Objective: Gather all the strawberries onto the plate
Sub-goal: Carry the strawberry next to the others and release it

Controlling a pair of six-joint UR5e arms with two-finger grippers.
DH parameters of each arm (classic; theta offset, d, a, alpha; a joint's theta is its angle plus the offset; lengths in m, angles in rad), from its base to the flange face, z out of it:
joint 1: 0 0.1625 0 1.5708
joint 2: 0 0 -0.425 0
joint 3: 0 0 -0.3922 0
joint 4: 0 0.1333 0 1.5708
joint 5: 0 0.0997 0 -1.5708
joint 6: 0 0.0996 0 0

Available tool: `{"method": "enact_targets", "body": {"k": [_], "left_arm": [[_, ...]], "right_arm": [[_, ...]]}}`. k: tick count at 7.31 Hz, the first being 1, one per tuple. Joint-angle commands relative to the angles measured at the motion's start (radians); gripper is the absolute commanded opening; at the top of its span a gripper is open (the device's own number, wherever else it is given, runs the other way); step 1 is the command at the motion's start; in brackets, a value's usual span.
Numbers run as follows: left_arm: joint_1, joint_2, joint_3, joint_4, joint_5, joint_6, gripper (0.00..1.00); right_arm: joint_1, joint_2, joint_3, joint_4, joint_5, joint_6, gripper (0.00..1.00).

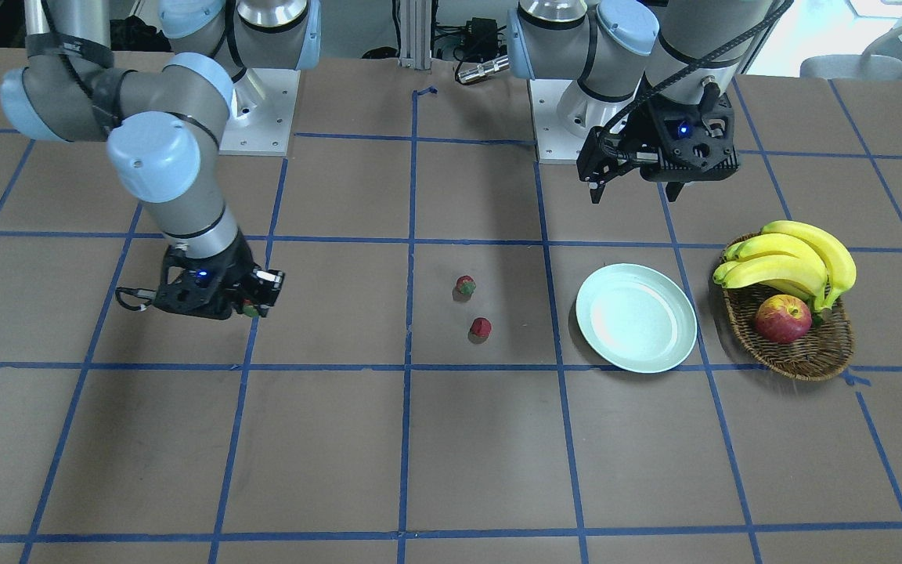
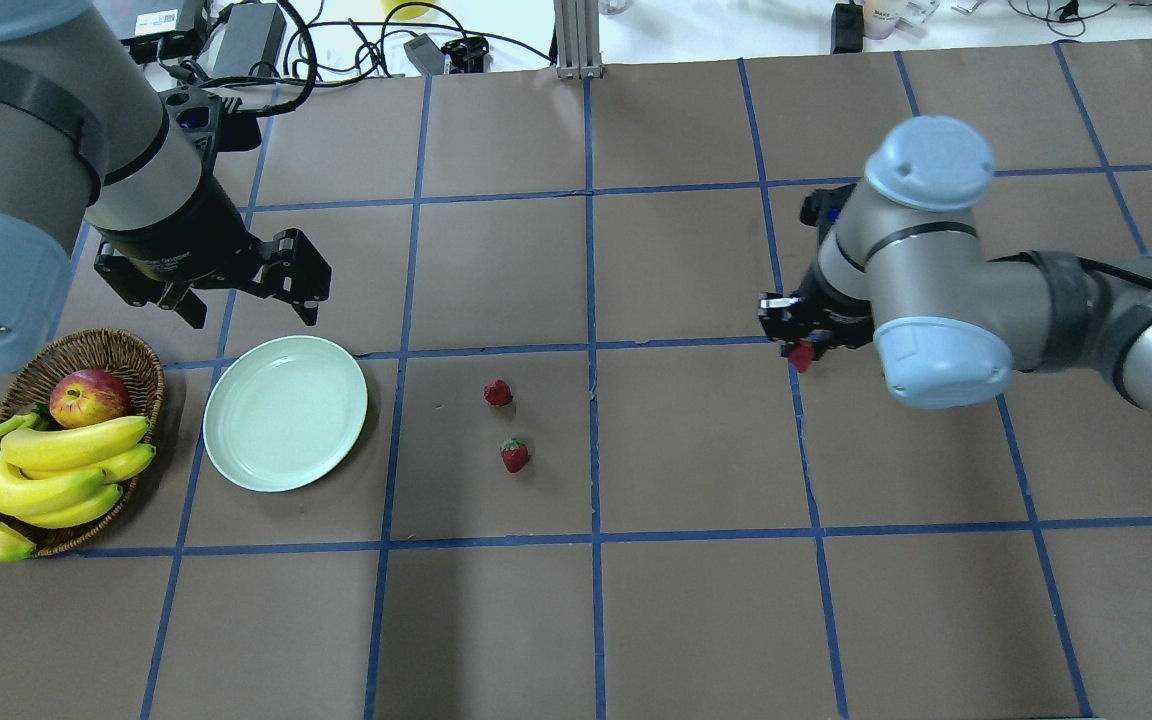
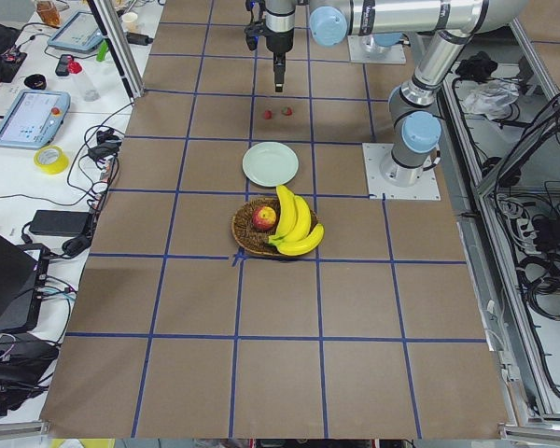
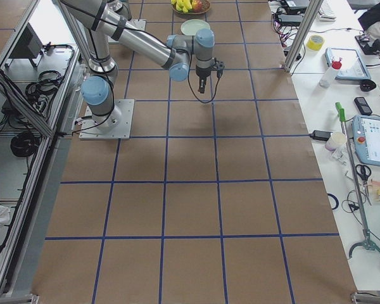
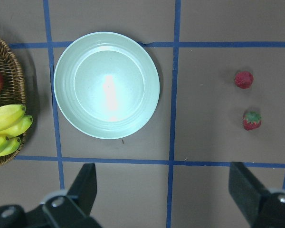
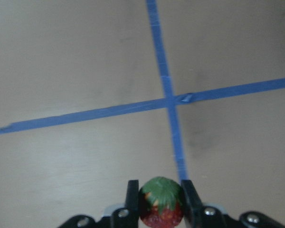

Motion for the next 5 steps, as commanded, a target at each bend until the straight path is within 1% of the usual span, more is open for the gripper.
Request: {"method": "enact_targets", "body": {"k": [1, 2, 3, 5], "left_arm": [[0.001, 0.002, 0.000, 0.000, -0.001, 0.001, 1.00], [-0.001, 0.002, 0.000, 0.000, -0.001, 0.001, 1.00], [-0.001, 0.002, 0.000, 0.000, -0.001, 0.001, 1.00], [-0.001, 0.000, -0.002, 0.000, 0.001, 0.002, 1.00]], "right_arm": [[0.284, 0.122, -0.151, 0.030, 0.025, 0.387, 0.10], [0.349, 0.197, -0.180, -0.046, 0.012, 0.469, 0.09], [0.364, 0.250, -0.188, -0.121, 0.026, 0.514, 0.09], [0.387, 0.273, -0.185, -0.167, 0.028, 0.531, 0.10]]}}
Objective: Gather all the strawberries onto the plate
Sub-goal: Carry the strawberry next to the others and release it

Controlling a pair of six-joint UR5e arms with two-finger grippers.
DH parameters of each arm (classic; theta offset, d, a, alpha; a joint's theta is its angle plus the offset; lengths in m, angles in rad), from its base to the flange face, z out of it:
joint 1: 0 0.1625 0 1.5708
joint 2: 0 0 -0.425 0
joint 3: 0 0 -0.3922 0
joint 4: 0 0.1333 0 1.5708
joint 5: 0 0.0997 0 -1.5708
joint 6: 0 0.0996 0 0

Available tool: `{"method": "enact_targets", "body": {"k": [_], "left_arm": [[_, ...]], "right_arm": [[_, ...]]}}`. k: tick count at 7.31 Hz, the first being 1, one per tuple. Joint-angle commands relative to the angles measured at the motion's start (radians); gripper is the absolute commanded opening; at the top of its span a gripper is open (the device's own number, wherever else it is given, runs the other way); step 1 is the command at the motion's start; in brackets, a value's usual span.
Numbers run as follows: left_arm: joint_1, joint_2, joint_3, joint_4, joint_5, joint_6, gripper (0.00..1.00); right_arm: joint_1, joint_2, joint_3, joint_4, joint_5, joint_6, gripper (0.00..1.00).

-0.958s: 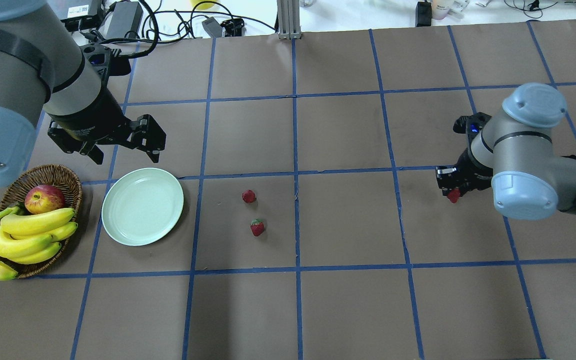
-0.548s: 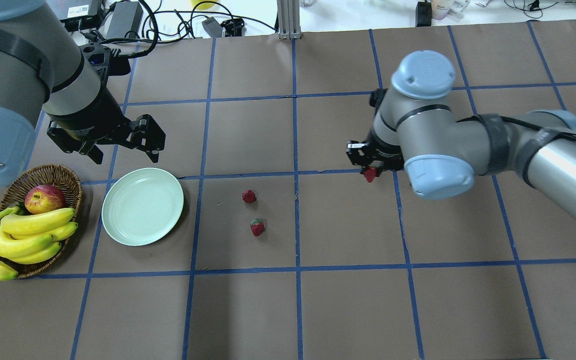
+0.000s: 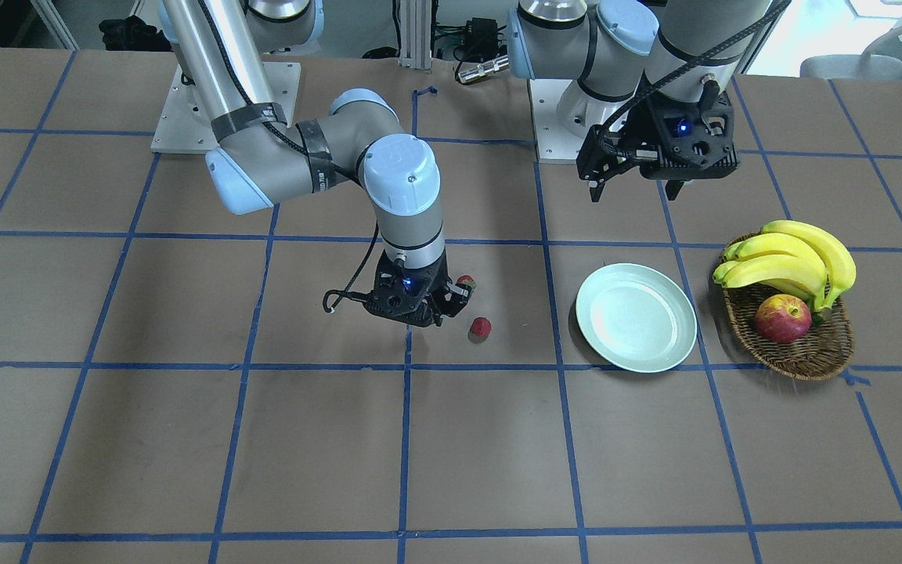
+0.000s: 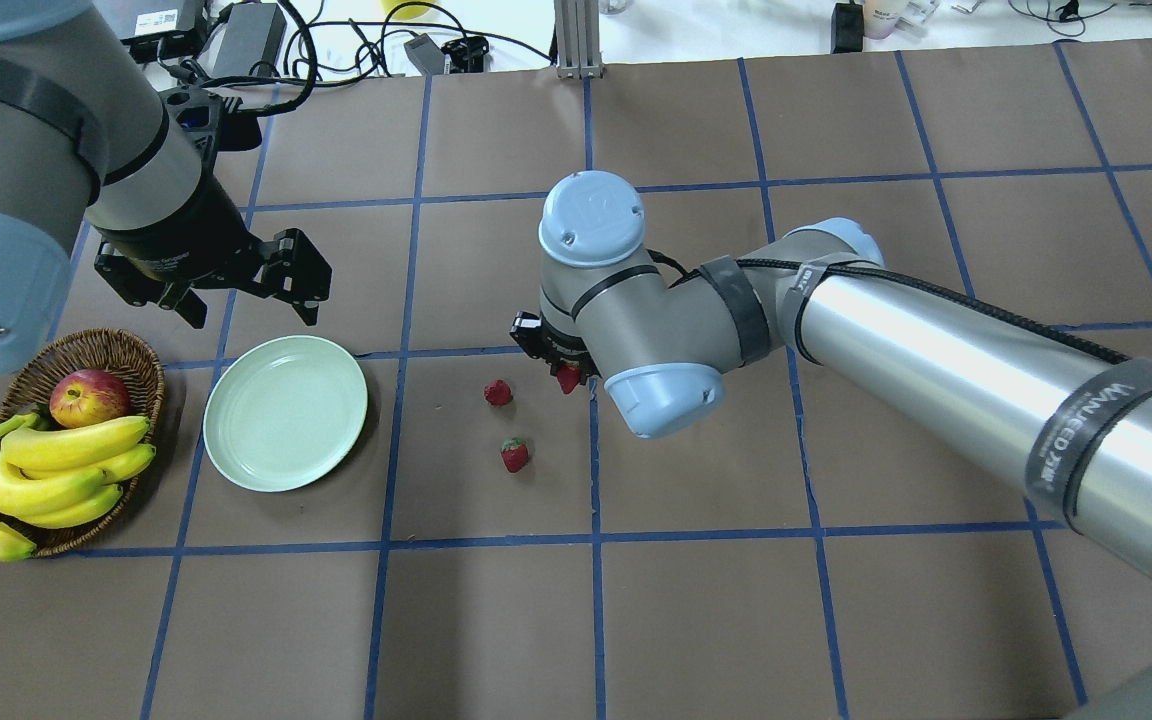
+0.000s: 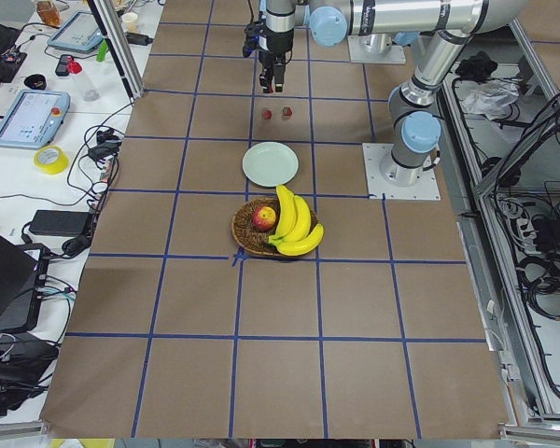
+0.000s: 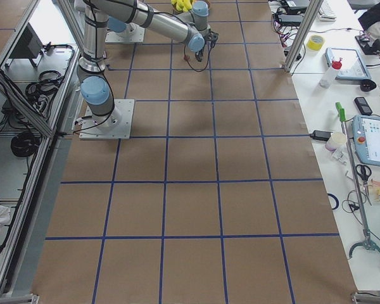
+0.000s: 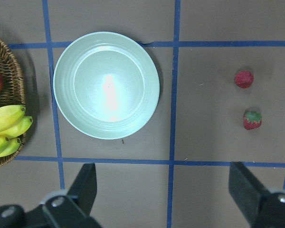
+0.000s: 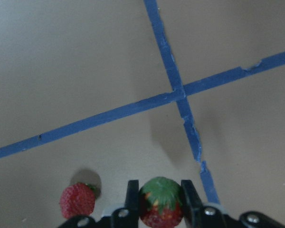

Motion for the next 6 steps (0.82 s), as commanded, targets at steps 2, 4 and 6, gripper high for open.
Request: {"method": "enact_targets", "body": {"k": [2, 4, 6], "left_arm": [[0.000, 0.001, -0.001, 0.002, -0.003, 0.003, 1.00], [0.000, -0.001, -0.001, 0.000, 0.001, 0.004, 1.00], [0.000, -0.002, 0.000, 0.000, 0.000, 0.006, 1.00]], "right_arm": [[0.016, 0.028, 0.005, -0.090, 0.040, 0.025, 0.22], [0.016, 0.034, 0.015, -0.085, 0.037, 0.025, 0.76], [0.016, 0.033, 0.015, -0.081, 0.040, 0.042, 0.91]]}}
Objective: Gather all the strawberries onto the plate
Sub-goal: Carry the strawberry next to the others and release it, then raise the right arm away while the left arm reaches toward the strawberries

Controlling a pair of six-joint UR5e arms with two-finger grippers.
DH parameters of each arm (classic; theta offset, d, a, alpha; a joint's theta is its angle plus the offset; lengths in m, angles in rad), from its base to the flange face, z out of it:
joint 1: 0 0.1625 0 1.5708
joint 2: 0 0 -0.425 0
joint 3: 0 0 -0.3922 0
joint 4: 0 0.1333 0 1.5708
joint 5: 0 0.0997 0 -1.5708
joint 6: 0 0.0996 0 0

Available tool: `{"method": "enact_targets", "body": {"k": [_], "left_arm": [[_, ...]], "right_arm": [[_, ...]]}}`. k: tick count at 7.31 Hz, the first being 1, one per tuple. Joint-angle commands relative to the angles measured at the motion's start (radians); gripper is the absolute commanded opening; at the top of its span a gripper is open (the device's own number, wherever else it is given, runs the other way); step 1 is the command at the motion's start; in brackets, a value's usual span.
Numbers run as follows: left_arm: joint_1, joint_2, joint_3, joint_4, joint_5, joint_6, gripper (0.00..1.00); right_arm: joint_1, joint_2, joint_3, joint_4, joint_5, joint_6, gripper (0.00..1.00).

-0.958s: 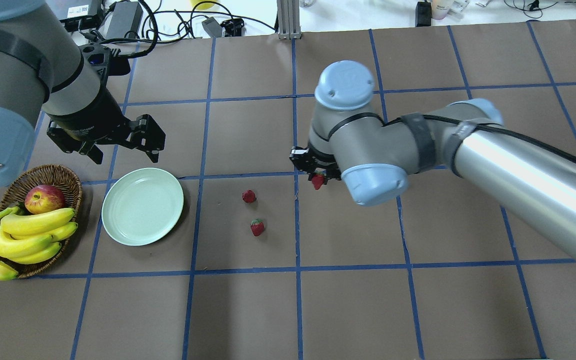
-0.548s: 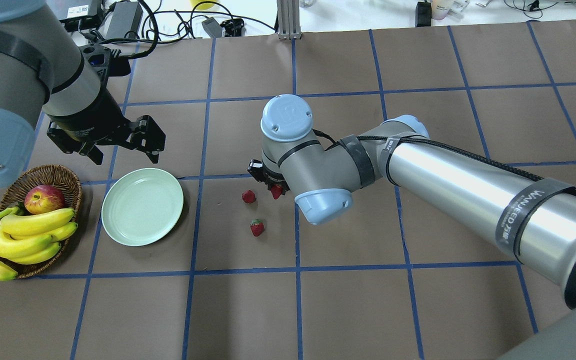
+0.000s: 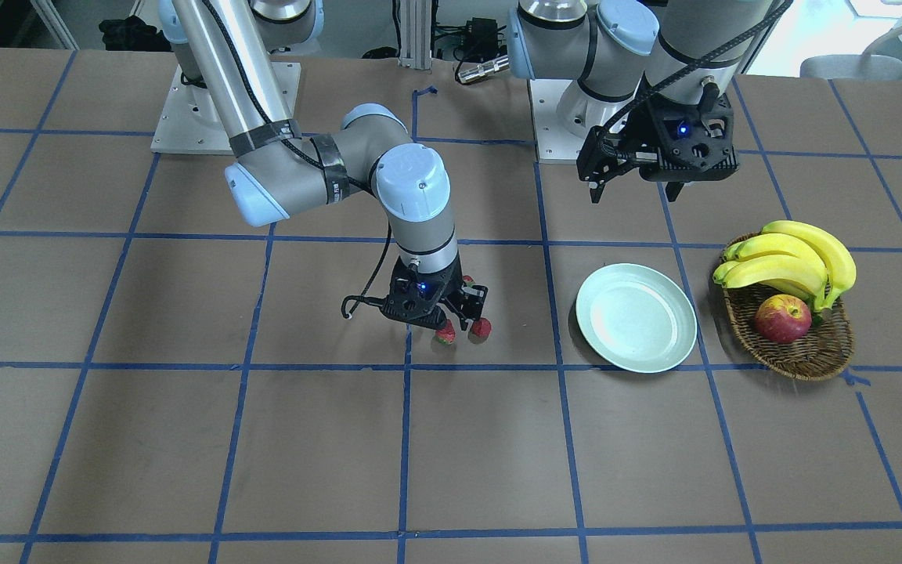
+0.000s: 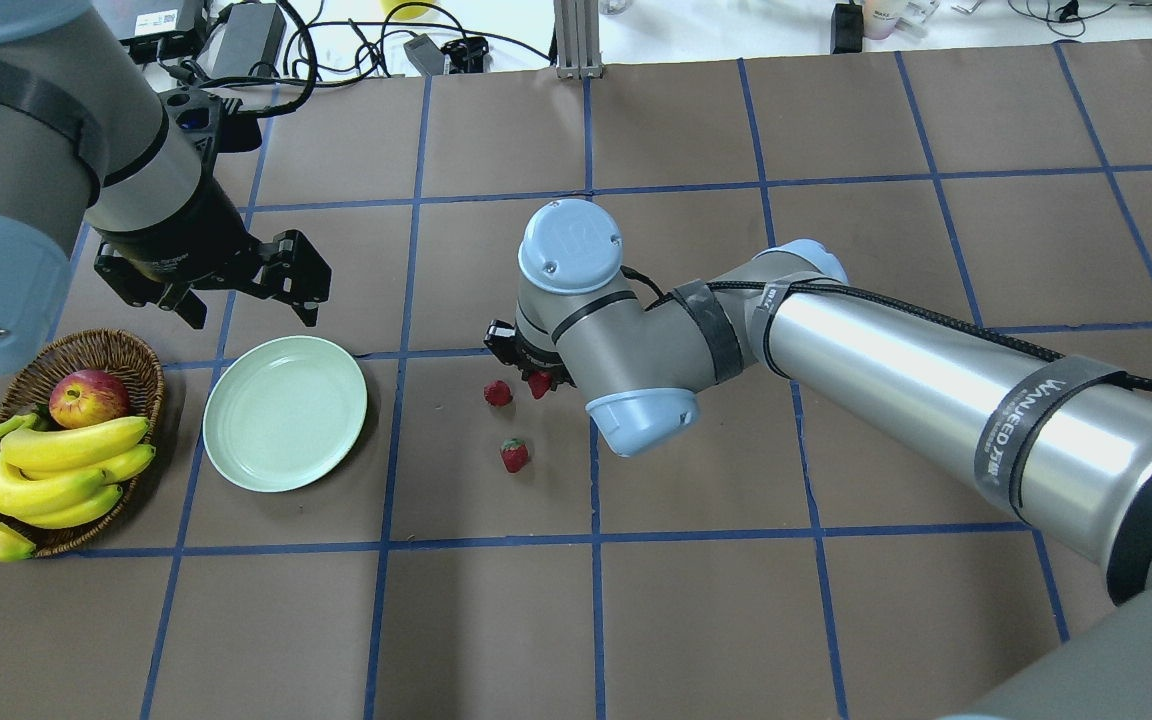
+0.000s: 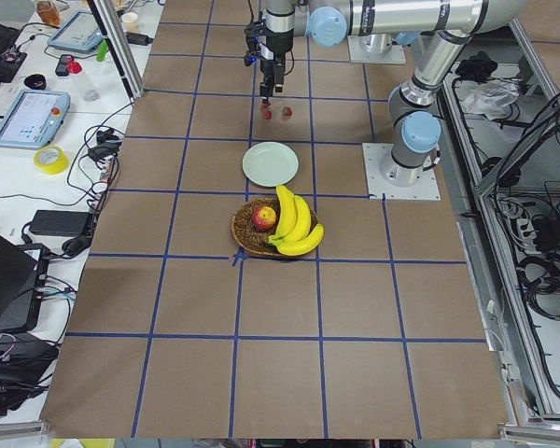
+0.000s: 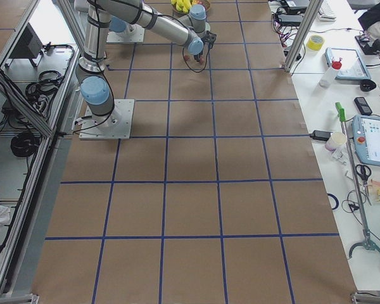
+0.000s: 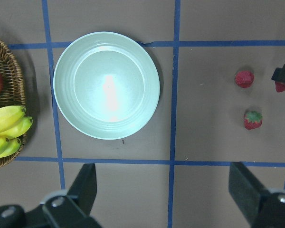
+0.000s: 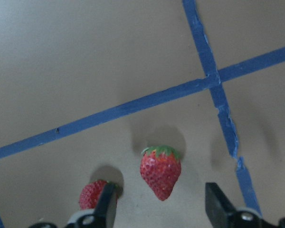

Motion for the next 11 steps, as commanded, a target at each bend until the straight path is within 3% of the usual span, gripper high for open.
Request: {"method": "enact_targets", "body": {"k": [1, 3, 4, 7, 8, 9, 10, 11], "left_arm": [[0.000, -0.004, 0.000, 0.001, -0.003, 0.001, 1.00], [0.009, 0.004, 0.011, -0.005, -0.013, -0.002, 1.00], [0.016, -0.005, 0.011, -0.014, -0.006, -0.012, 1.00], [0.018, -0.062, 0.000, 0.070, -0.033, -0.014, 1.00], [0.018, -0.082, -0.001, 0.070, -0.065, -0.072, 1.00], [0.015, -0.124, -0.012, 0.102, -0.157, -0.136, 1.00], [0.003, -0.160, -0.024, 0.179, -0.180, -0.150, 1.00], [-0.022, -0.186, -0.036, 0.219, -0.179, -0.163, 1.00]], "right_arm": [[0.000, -0.003, 0.001, 0.003, -0.002, 0.009, 0.95], [-0.015, -0.041, -0.011, 0.010, -0.014, -0.009, 1.00], [-0.079, -0.113, -0.014, 0.079, -0.011, -0.121, 1.00], [-0.386, -0.314, -0.042, 0.448, -0.011, -0.546, 1.00], [-0.459, -0.338, -0.150, 0.633, -0.016, -0.637, 1.00], [-0.495, -0.338, -0.304, 0.811, -0.052, -0.737, 1.00], [-0.495, -0.332, -0.433, 0.927, -0.069, -0.750, 1.00], [-0.483, -0.341, -0.495, 0.970, -0.059, -0.751, 1.00]]}}
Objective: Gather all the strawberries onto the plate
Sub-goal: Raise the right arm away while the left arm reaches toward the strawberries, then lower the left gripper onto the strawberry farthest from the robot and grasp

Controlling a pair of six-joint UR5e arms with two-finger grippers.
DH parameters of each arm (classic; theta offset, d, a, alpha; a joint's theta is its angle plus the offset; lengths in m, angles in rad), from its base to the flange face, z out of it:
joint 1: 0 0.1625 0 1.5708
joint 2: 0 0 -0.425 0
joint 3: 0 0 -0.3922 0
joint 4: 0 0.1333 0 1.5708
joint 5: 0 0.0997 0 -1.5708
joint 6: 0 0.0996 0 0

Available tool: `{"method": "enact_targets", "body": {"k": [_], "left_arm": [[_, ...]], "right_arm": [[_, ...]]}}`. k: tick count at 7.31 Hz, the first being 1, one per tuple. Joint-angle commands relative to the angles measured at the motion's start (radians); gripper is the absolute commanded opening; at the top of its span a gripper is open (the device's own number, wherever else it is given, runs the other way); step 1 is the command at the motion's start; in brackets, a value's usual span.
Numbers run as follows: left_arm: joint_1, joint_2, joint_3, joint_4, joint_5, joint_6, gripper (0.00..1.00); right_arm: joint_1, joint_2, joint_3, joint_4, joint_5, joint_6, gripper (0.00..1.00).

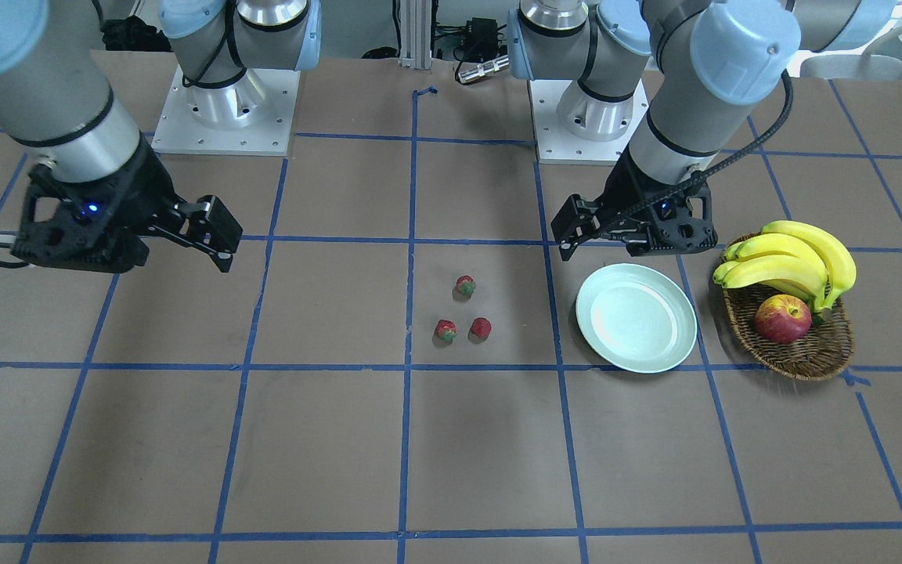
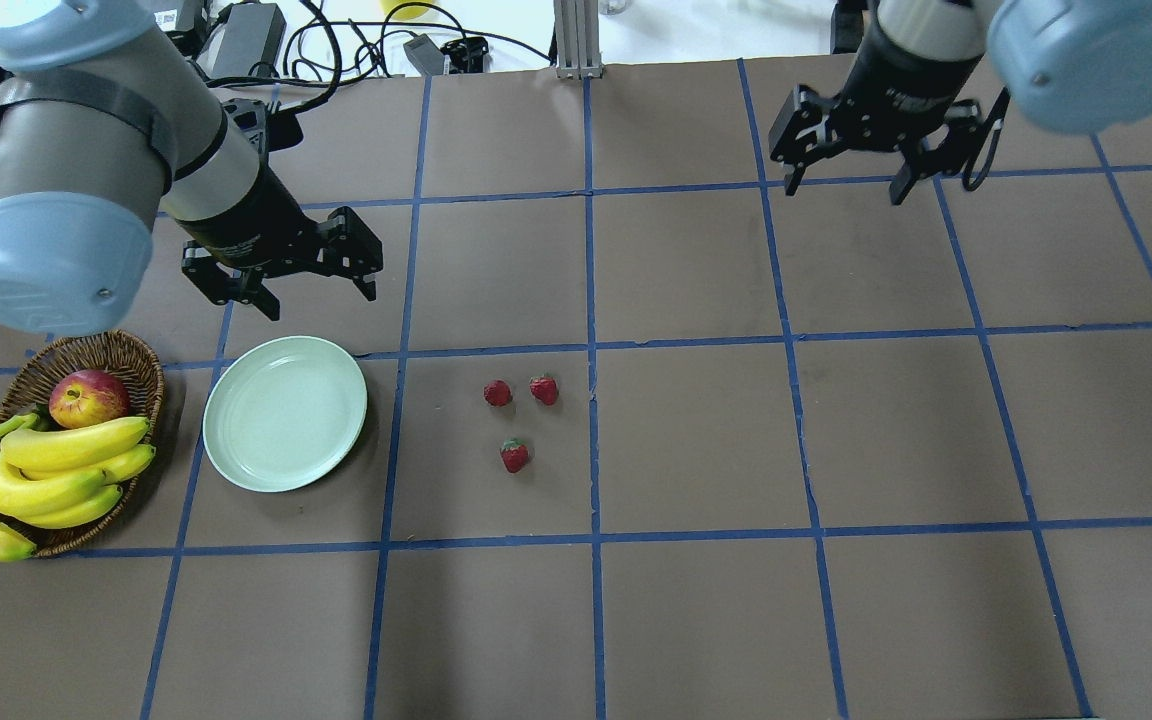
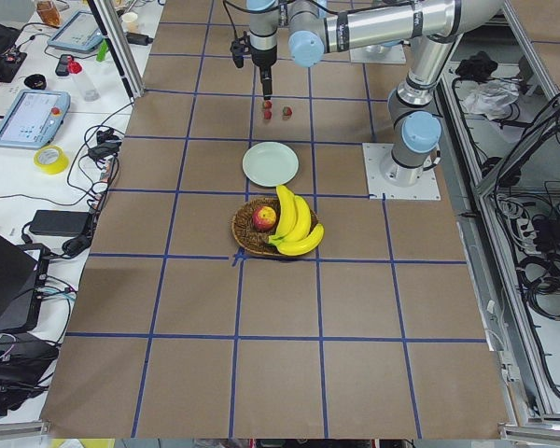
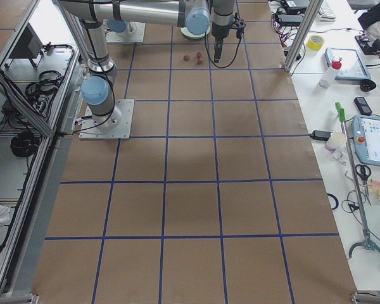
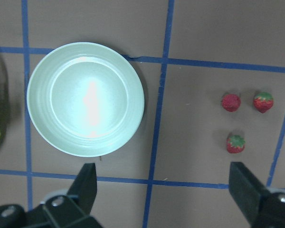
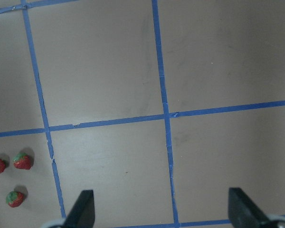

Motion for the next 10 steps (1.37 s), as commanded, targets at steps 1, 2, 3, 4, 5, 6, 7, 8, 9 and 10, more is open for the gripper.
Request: {"method": "enact_targets", "body": {"k": [1, 2, 3, 4, 5, 6, 7, 8, 9, 10], "left_arm": [[-0.055, -0.073, -0.030, 0.130, -0.021, -0.091, 1.00], [-0.080, -0.110, -0.045, 0.223, -0.017, -0.124, 1.00], [-0.092, -0.144, -0.065, 0.244, -0.010, -0.129, 1.00], [-0.110, -0.177, -0.097, 0.325, -0.012, -0.179, 1.00], [-0.127, -0.207, -0.119, 0.362, -0.010, -0.210, 1.00], [-0.132, -0.231, -0.121, 0.362, -0.013, -0.210, 1.00], [-0.134, -0.256, -0.125, 0.364, -0.010, -0.210, 1.00], [-0.144, -0.273, -0.125, 0.366, -0.010, -0.210, 1.00], [-0.155, -0.296, -0.125, 0.366, -0.010, -0.210, 1.00], [-0.157, -0.305, -0.125, 0.366, -0.006, -0.211, 1.00]], "right_arm": [[0.035, -0.024, -0.129, 0.106, 0.001, -0.036, 1.00], [0.051, -0.076, -0.114, 0.106, -0.001, -0.048, 1.00], [0.052, -0.100, -0.112, 0.105, -0.005, -0.114, 1.00], [0.051, -0.101, -0.106, 0.106, -0.021, -0.154, 1.00], [0.049, -0.098, -0.091, 0.102, -0.019, -0.150, 1.00], [0.048, -0.092, -0.045, 0.087, -0.018, -0.145, 1.00], [0.049, -0.101, 0.010, 0.073, -0.018, -0.154, 1.00], [0.052, -0.092, 0.068, 0.047, -0.016, -0.142, 1.00], [0.043, -0.094, 0.104, 0.027, -0.021, -0.145, 1.00], [0.043, -0.099, 0.106, -0.018, -0.021, -0.142, 1.00]]}}
